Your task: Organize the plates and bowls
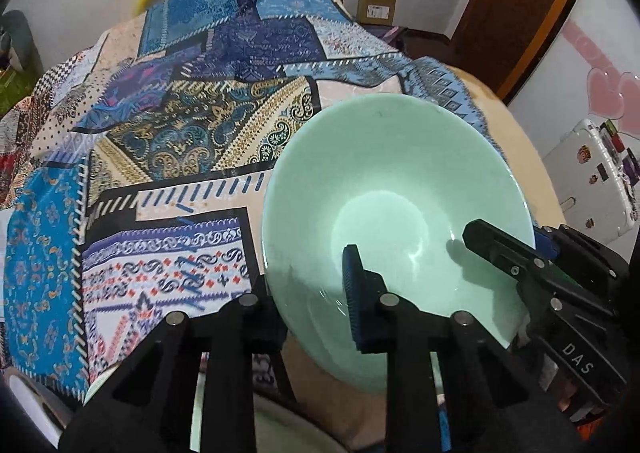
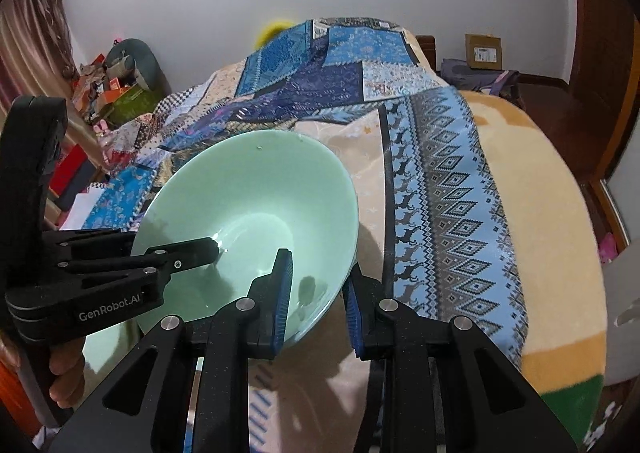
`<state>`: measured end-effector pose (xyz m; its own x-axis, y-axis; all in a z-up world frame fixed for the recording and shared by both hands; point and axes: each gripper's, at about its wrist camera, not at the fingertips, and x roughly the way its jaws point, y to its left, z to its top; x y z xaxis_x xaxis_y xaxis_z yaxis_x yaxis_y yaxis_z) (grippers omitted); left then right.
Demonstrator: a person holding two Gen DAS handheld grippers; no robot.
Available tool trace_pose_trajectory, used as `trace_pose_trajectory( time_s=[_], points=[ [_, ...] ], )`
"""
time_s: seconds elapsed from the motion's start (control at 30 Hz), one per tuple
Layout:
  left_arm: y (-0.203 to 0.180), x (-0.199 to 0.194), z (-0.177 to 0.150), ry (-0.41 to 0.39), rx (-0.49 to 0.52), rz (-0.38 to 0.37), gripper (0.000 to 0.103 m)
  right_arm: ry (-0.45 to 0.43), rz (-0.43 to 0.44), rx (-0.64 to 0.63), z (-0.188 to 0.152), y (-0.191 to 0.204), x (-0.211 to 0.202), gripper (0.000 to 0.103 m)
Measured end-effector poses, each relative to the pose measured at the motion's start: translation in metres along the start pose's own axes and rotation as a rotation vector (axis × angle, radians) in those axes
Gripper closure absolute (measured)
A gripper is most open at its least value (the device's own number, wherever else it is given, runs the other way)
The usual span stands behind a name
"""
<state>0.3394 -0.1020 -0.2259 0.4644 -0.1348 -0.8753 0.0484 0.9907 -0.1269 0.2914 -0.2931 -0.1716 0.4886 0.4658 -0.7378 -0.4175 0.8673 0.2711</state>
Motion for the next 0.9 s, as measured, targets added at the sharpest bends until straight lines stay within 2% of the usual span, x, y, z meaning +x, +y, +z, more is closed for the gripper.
trace_pose_trajectory(
  time_s=[0.47,0.9],
  points=[
    [-0.004,-0.103,-0.031,-0.122,0.008,-0.003,0.079,-0.104,0.009,-0.043,-0.007,0.047,-0.067,0.081],
    [0.032,-0.174,-0.078,-0.185,-0.033,0.011,0.080,-0.146,0.050,-0.099,-0.022,0.104,-0.089,0.081]
  ],
)
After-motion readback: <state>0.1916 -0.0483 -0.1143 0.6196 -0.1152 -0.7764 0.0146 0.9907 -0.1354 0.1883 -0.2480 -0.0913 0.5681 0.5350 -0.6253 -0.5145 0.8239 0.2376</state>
